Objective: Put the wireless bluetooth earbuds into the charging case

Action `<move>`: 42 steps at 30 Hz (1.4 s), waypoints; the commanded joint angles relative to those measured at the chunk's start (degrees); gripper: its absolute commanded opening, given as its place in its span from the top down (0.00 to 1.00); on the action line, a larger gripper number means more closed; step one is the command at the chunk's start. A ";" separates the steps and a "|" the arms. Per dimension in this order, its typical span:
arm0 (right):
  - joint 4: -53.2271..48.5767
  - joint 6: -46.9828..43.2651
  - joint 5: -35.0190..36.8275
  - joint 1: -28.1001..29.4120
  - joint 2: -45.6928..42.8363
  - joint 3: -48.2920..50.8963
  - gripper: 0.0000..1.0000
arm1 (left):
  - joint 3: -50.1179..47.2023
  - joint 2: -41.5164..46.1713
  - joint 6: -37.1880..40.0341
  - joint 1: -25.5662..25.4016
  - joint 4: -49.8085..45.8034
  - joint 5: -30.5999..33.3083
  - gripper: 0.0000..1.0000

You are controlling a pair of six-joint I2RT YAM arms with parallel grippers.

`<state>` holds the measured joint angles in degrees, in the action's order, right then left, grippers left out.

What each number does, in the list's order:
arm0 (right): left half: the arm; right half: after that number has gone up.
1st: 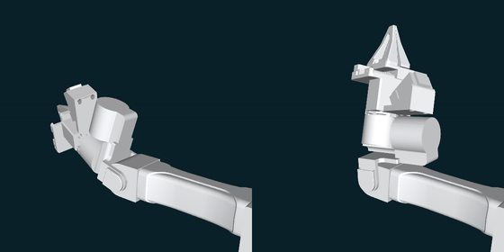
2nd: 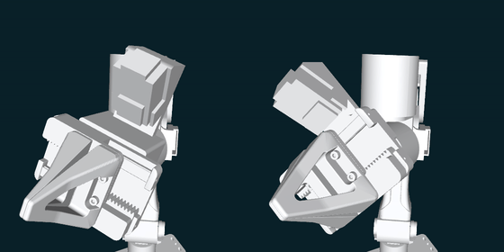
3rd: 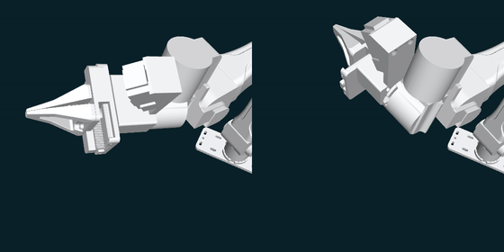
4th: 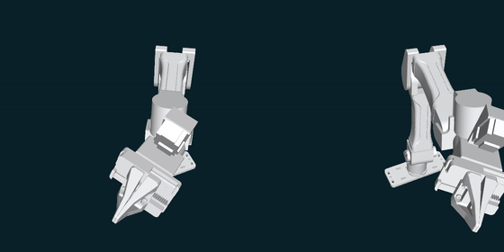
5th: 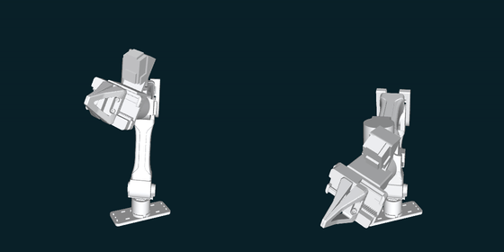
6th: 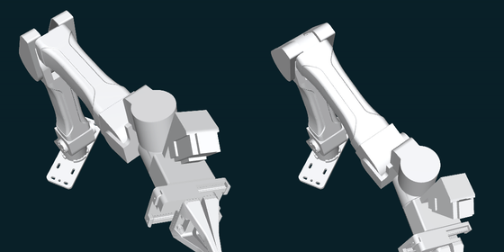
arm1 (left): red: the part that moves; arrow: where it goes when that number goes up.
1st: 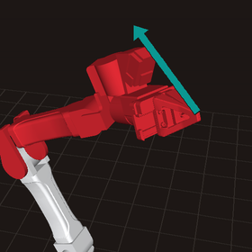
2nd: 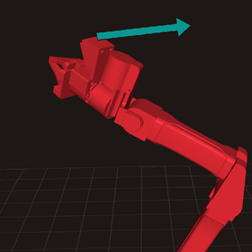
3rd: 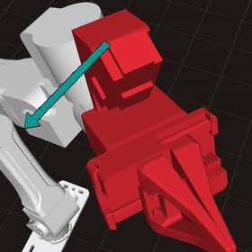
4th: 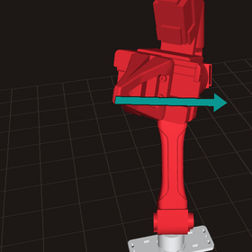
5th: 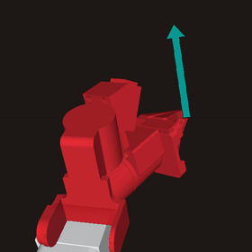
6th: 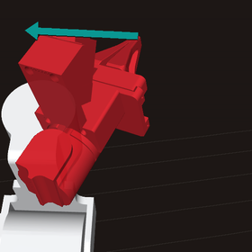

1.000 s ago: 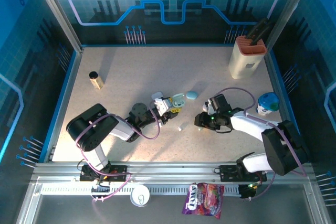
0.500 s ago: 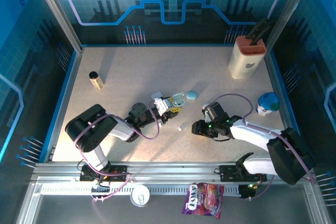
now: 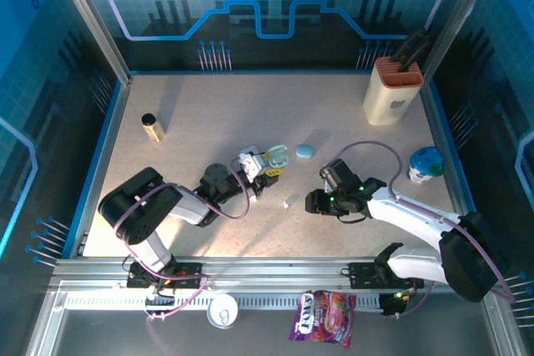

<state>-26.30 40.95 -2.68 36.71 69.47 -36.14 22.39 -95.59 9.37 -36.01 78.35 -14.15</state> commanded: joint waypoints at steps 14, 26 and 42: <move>-32.92 -24.65 23.76 13.91 25.45 -29.93 0.57 | -8.11 12.84 -8.99 12.73 2.02 1.51 0.67; -34.69 -25.17 30.01 18.52 36.11 -34.04 0.70 | -9.65 18.30 -10.68 16.48 -1.42 1.14 0.66; -35.42 -26.36 31.63 18.95 41.52 -34.78 0.72 | -10.33 19.04 -9.98 16.85 -1.71 1.11 0.66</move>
<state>-59.81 15.09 28.12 54.76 110.02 -69.47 12.82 -77.80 -0.32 -19.66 76.05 -12.86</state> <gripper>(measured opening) 0.283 0.345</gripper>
